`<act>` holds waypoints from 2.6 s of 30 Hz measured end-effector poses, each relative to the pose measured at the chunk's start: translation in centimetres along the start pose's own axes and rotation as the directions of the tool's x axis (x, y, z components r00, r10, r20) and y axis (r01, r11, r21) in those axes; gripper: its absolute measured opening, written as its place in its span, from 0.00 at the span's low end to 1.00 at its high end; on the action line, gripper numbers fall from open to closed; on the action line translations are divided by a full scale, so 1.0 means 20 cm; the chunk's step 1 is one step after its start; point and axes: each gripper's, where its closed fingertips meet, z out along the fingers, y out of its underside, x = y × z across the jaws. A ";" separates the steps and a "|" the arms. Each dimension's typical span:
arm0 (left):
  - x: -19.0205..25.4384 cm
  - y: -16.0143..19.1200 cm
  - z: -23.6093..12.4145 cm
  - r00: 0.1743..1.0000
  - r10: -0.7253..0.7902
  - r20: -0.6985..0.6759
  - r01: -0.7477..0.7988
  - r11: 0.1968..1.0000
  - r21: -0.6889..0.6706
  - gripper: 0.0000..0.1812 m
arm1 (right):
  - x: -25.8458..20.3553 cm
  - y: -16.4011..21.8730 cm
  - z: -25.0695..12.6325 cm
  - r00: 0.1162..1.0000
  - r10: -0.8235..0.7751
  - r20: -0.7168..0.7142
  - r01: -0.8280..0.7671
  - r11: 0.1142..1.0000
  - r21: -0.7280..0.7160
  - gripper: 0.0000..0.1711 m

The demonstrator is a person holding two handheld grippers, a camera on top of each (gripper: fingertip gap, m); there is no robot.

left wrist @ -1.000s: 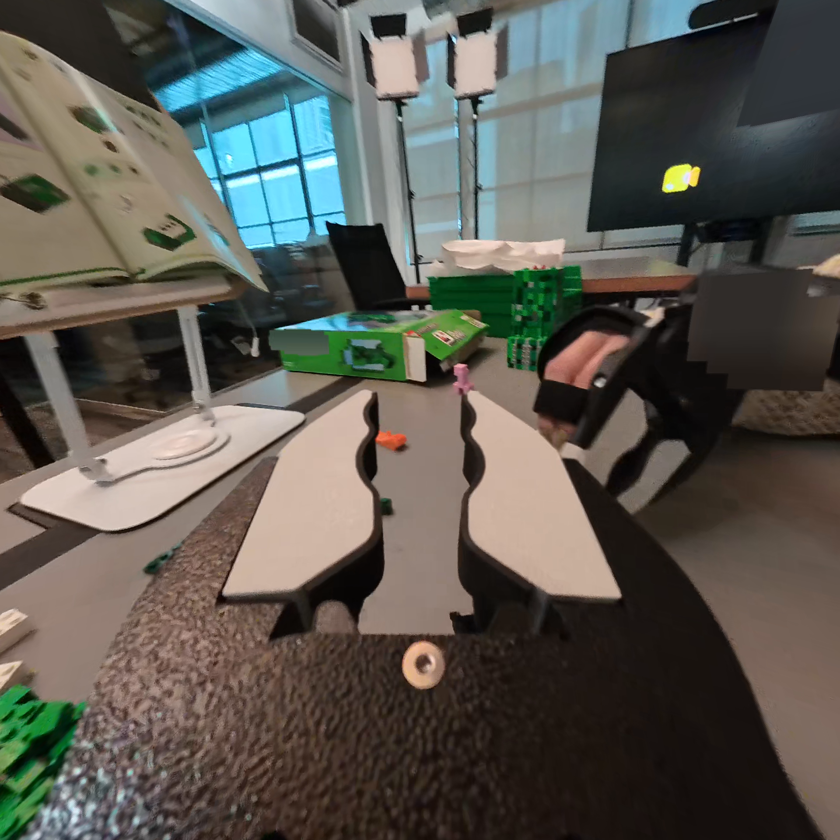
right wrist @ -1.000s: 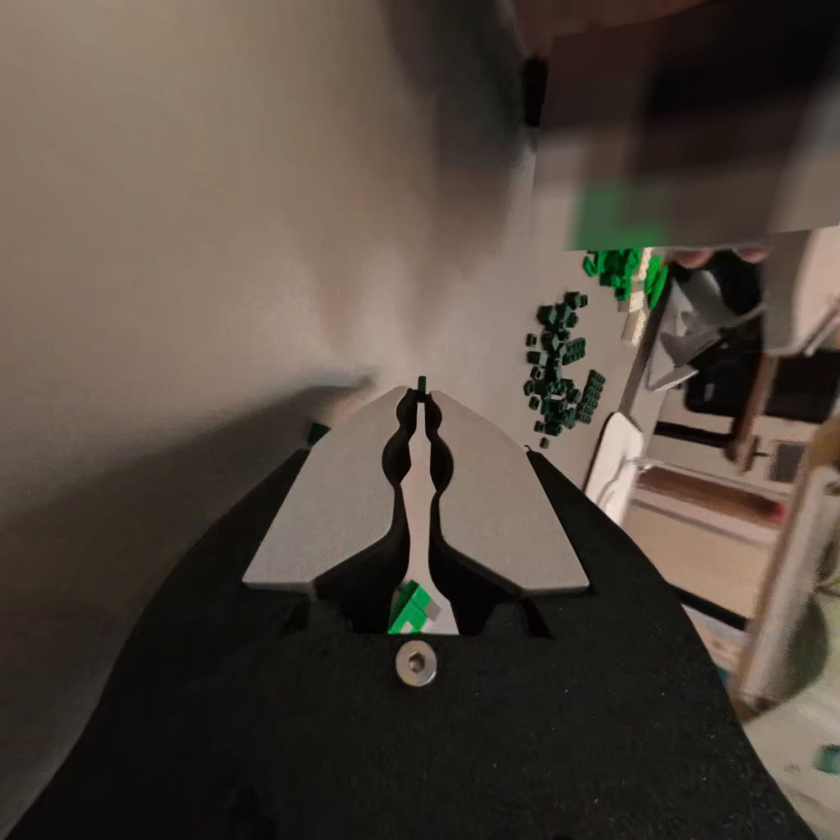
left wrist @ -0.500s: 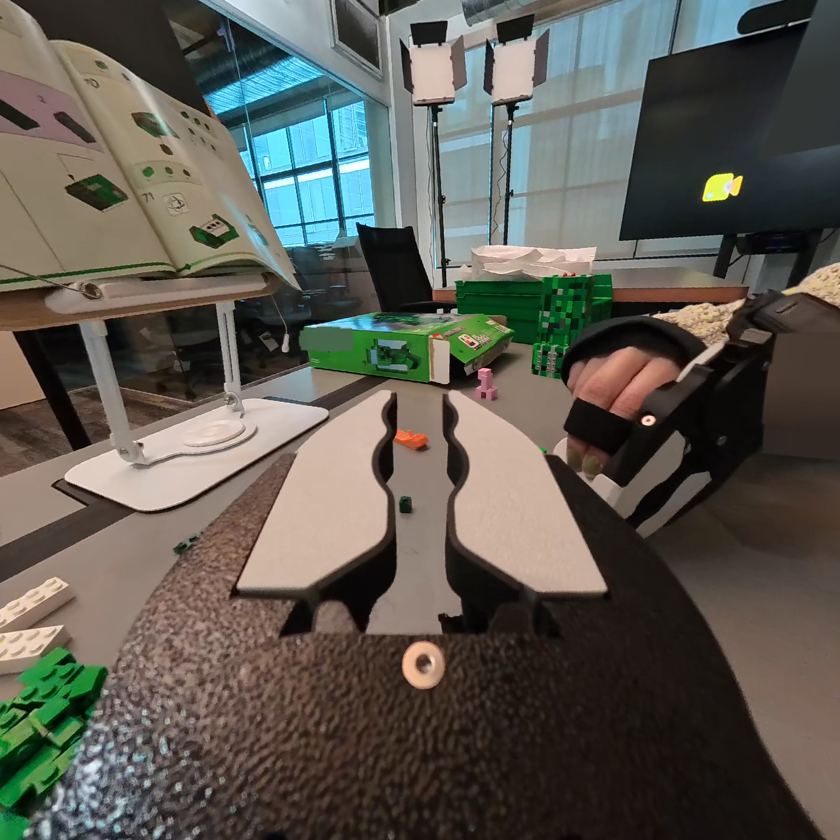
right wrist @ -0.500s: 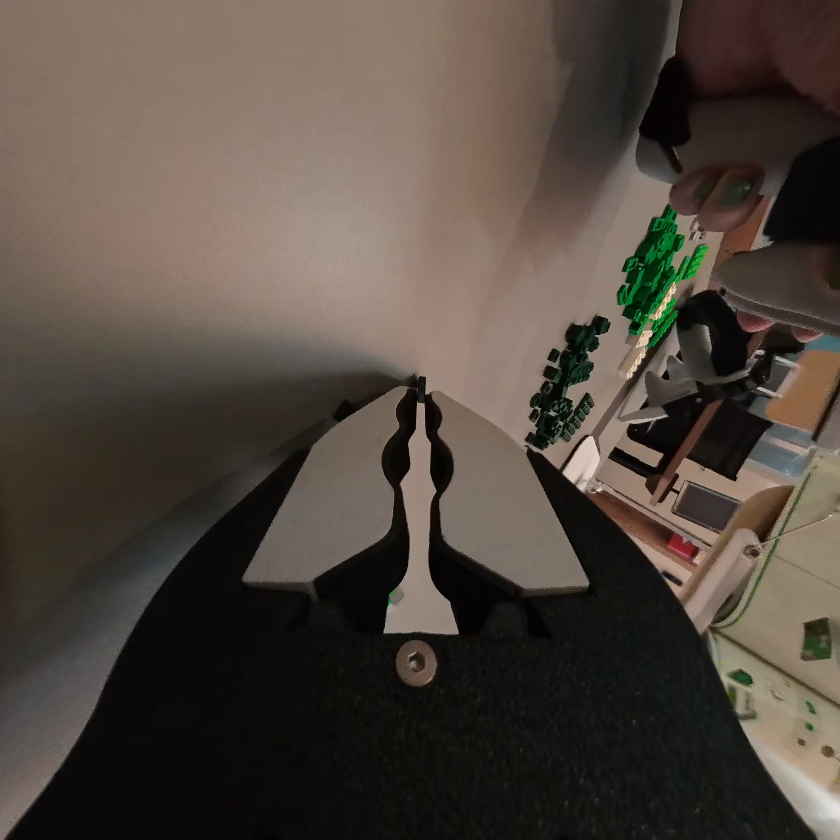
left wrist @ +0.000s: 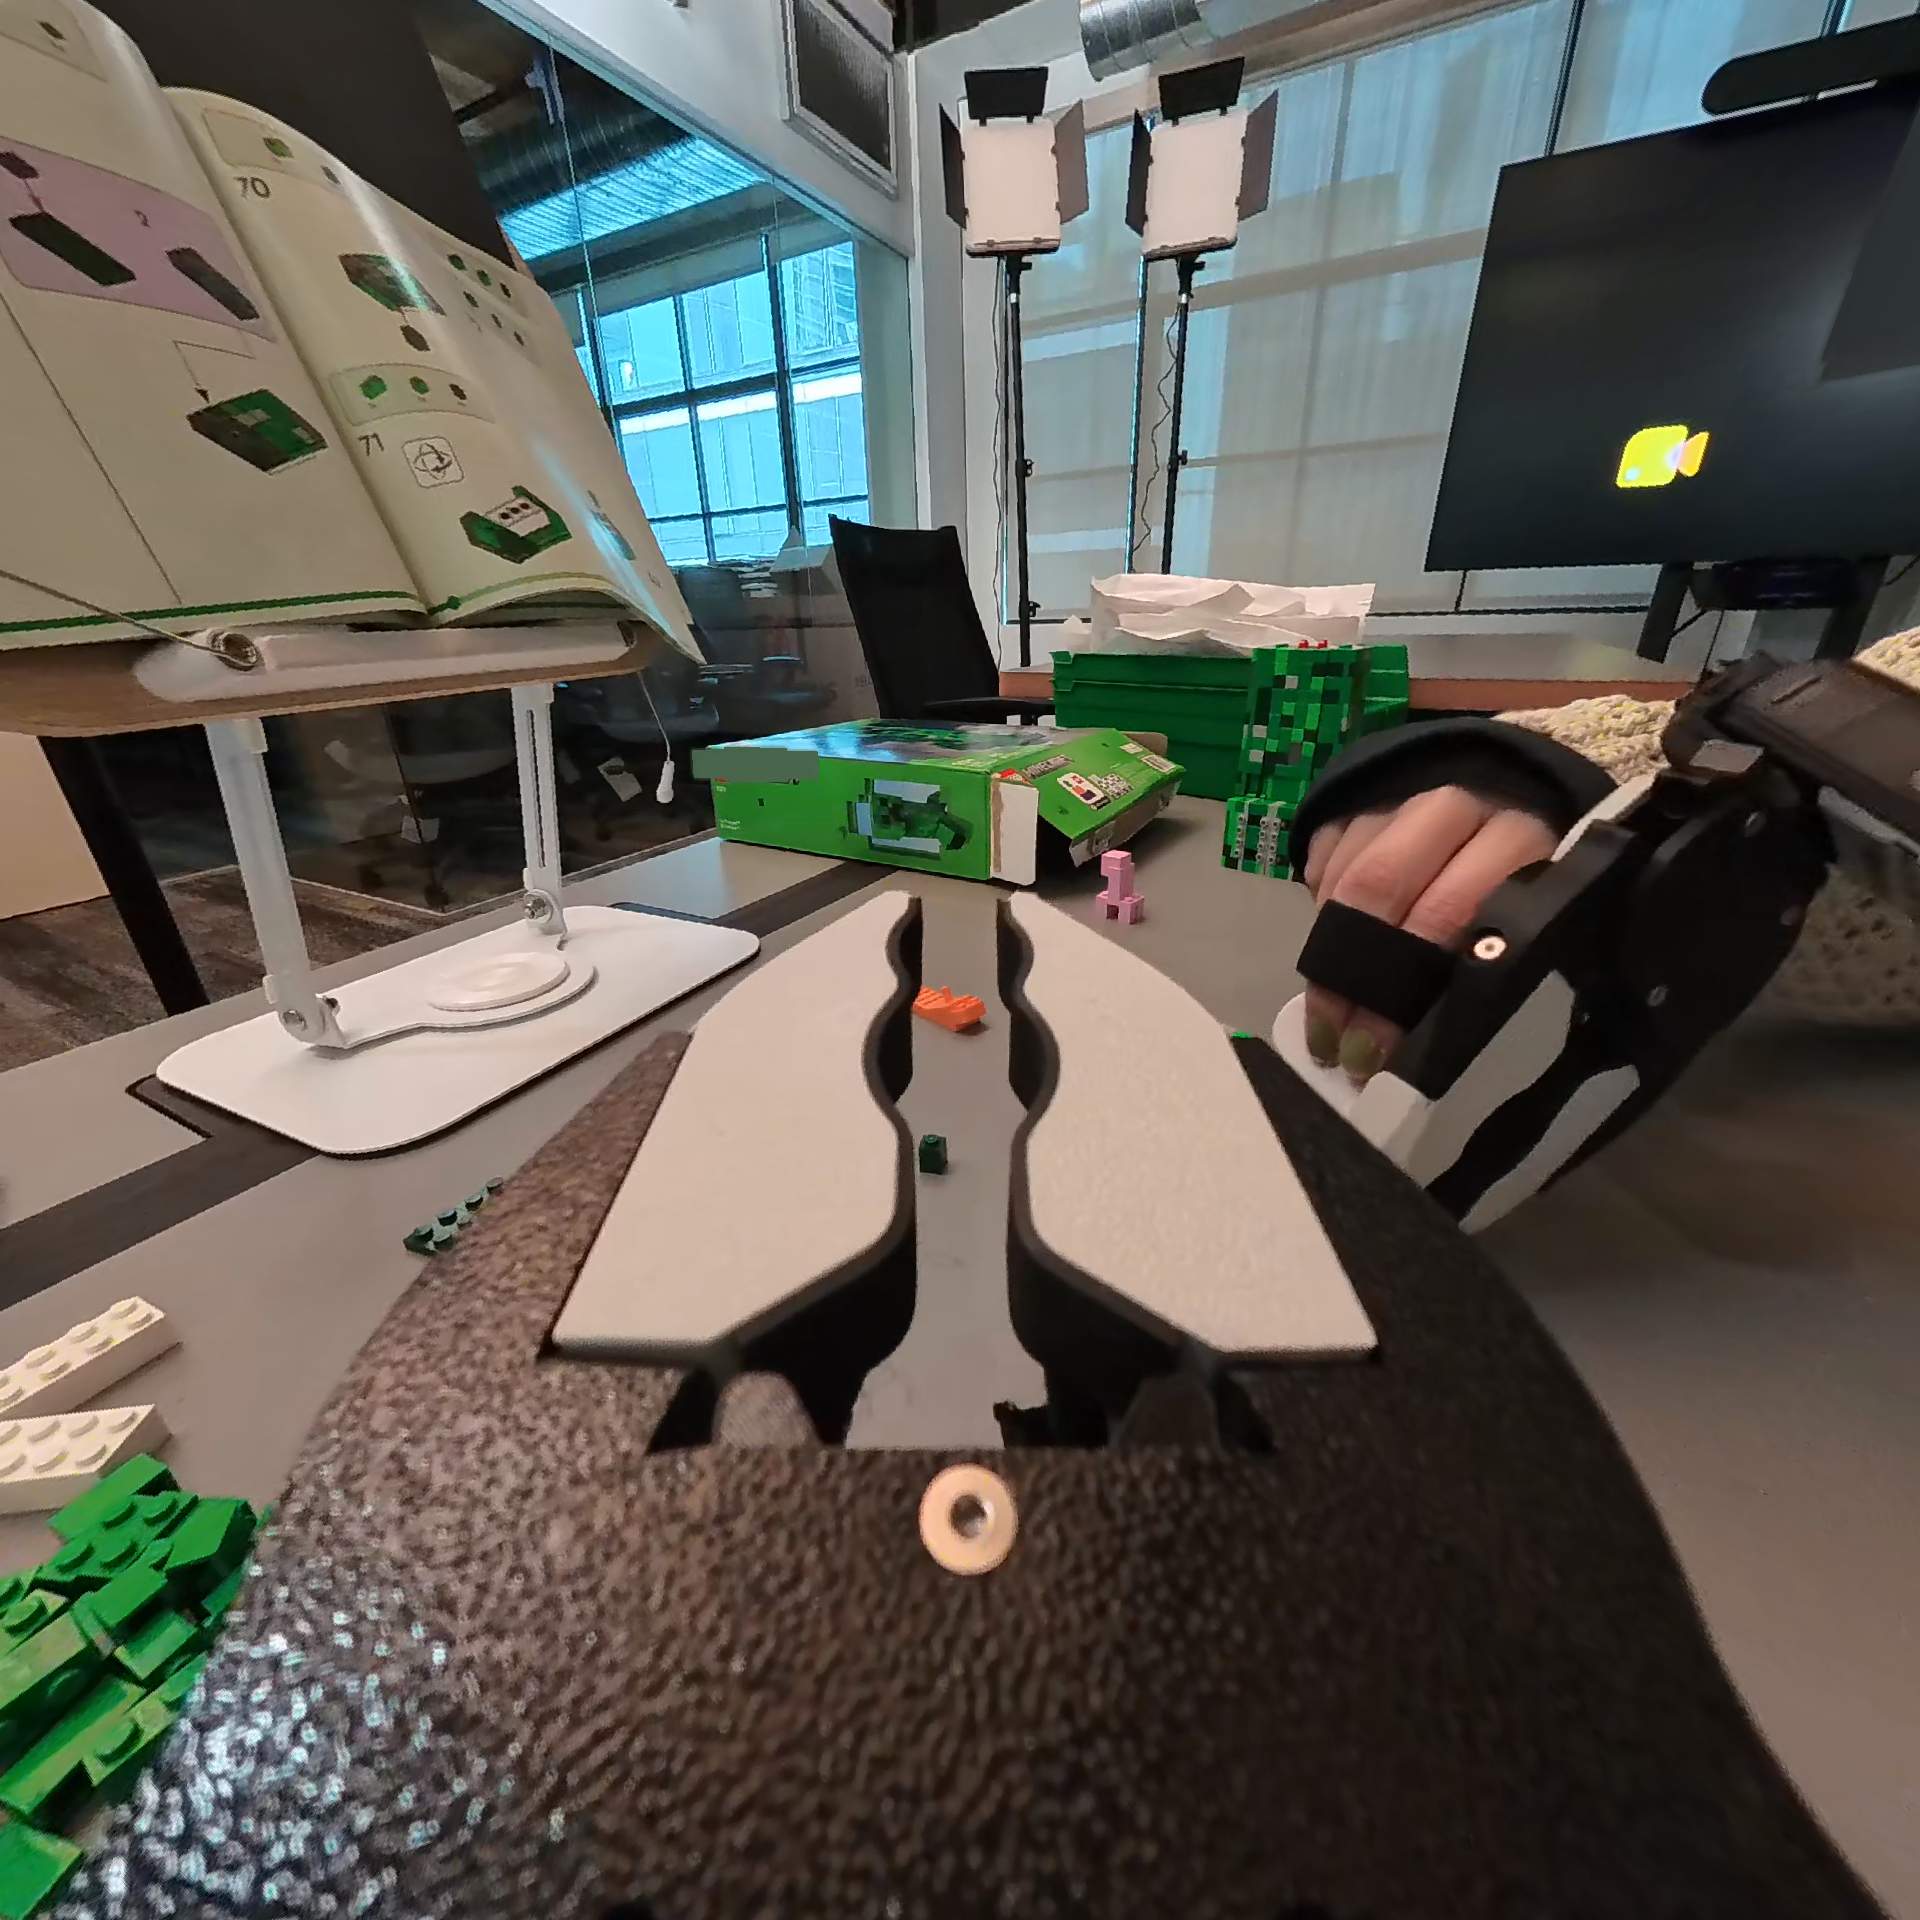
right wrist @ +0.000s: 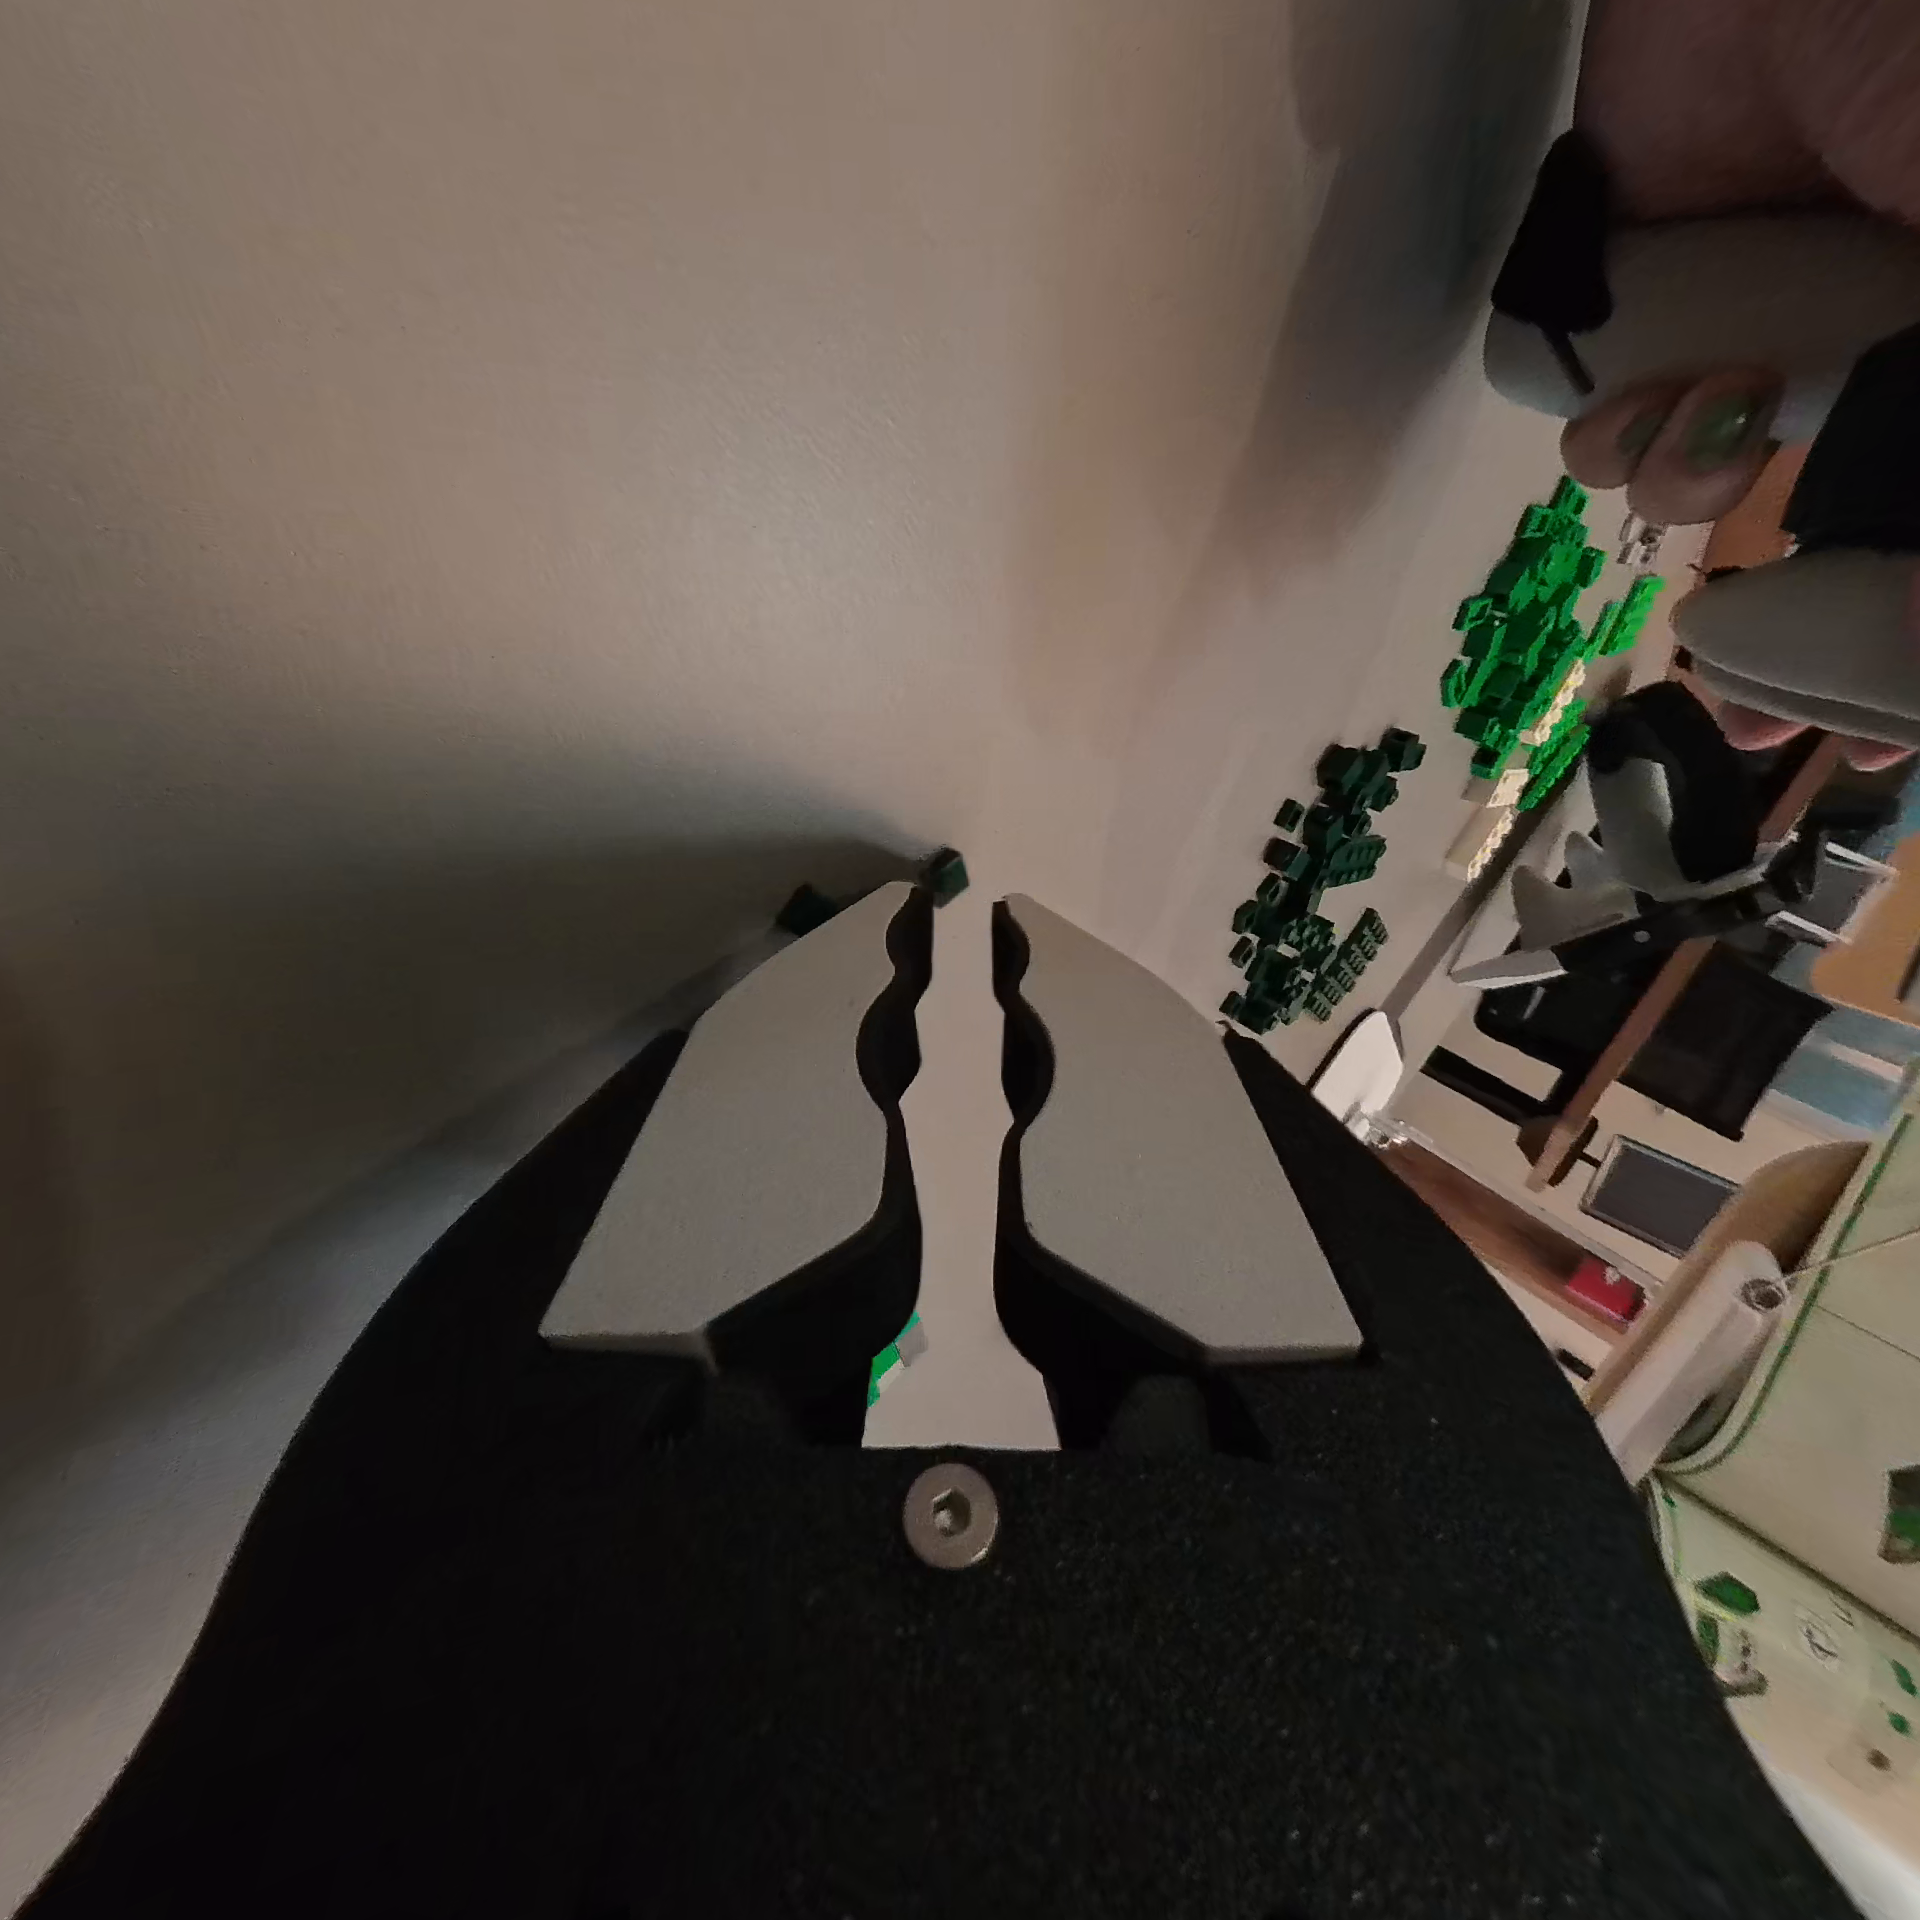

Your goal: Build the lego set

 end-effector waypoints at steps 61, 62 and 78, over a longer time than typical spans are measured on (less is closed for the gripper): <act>-0.14 -0.03 -0.06 0.989 0.003 0.151 -0.006 1.000 0.021 0.05 | 0.48 0.53 0.34 0.441 0.851 0.285 -0.896 0.436 0.084 0.04; -0.14 -0.03 -0.06 0.989 0.003 0.151 -0.006 1.000 0.021 0.05 | 0.47 0.51 0.30 0.446 0.850 0.281 -0.894 0.435 0.103 0.04; -0.13 0.00 -0.05 0.990 -0.004 0.142 0.005 1.000 -0.003 0.05 | 0.04 0.21 -0.03 0.508 0.788 0.347 -0.856 0.506 0.103 0.04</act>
